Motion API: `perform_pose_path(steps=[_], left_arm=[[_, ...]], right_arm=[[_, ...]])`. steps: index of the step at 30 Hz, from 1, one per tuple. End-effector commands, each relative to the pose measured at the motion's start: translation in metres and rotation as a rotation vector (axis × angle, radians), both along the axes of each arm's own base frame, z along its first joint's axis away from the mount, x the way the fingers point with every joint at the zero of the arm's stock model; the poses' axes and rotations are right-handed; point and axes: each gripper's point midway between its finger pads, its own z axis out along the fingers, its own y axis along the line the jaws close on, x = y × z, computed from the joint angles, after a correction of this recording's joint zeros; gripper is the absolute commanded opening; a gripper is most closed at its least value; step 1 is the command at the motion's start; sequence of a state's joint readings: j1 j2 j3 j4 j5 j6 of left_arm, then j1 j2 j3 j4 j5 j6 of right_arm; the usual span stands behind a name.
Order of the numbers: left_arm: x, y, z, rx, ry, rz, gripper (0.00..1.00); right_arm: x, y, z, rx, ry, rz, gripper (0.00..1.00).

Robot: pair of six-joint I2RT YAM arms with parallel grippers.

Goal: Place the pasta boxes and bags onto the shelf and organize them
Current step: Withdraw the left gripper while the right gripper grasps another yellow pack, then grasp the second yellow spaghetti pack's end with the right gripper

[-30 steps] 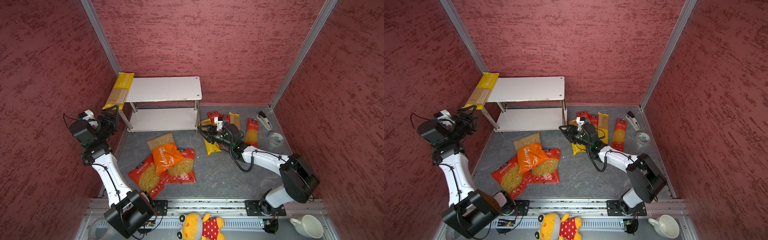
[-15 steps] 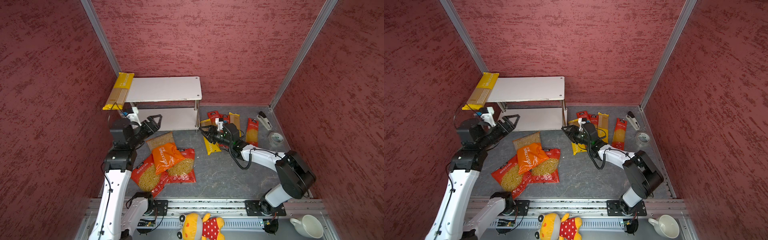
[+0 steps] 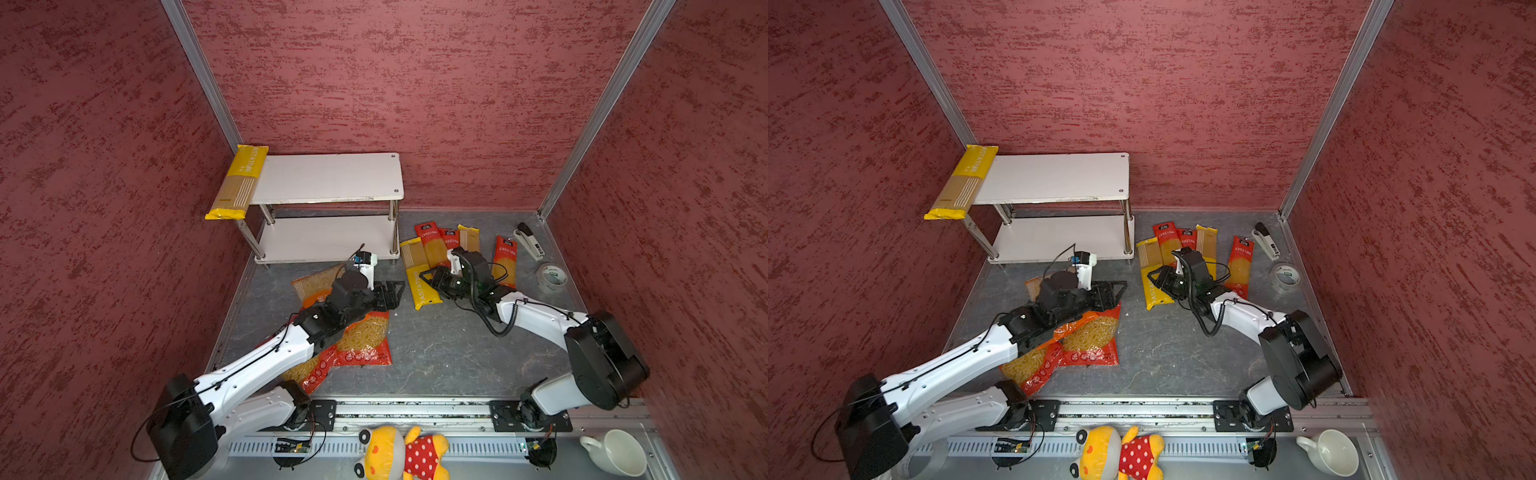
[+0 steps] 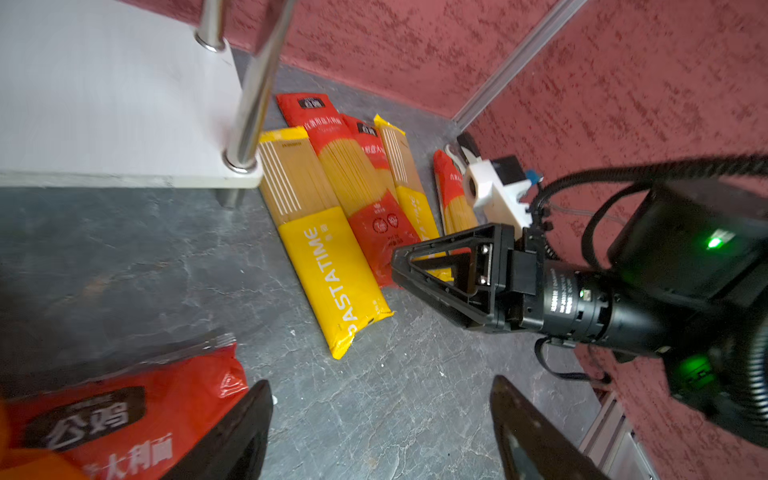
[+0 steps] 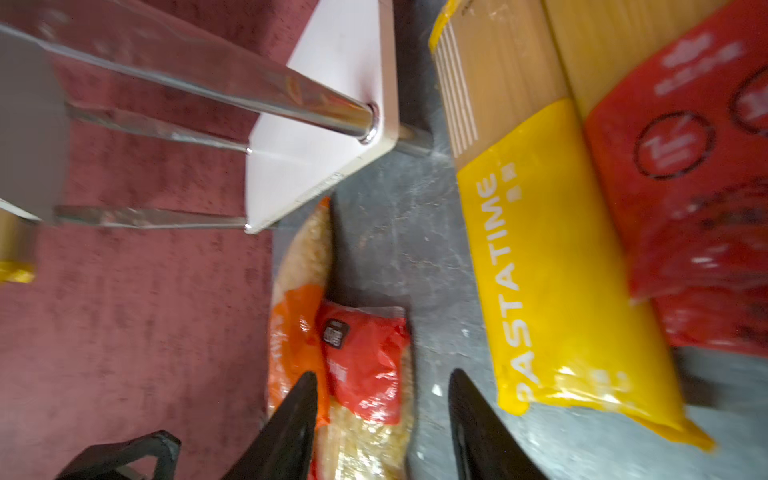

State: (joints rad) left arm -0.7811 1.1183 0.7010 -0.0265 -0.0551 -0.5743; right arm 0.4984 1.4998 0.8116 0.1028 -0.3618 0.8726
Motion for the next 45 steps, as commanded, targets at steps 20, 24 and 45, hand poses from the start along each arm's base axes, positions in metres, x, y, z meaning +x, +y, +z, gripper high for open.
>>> perform_pose_path(steps=[20,24,45], left_arm=[[-0.010,-0.055,-0.076,-0.074,0.023,0.034,0.82],[-0.009,-0.046,-0.077,-0.093,0.037,0.066,0.83],[0.011,-0.009,-0.106,-0.137,0.171,0.213,0.82]], right_arm=[[0.009,-0.048,-0.088,-0.325,0.101,0.168,0.48],[0.004,-0.037,-0.097,-0.253,0.135,0.187,0.43],[-0.124,-0.016,-0.090,-0.131,0.310,0.258,0.22]])
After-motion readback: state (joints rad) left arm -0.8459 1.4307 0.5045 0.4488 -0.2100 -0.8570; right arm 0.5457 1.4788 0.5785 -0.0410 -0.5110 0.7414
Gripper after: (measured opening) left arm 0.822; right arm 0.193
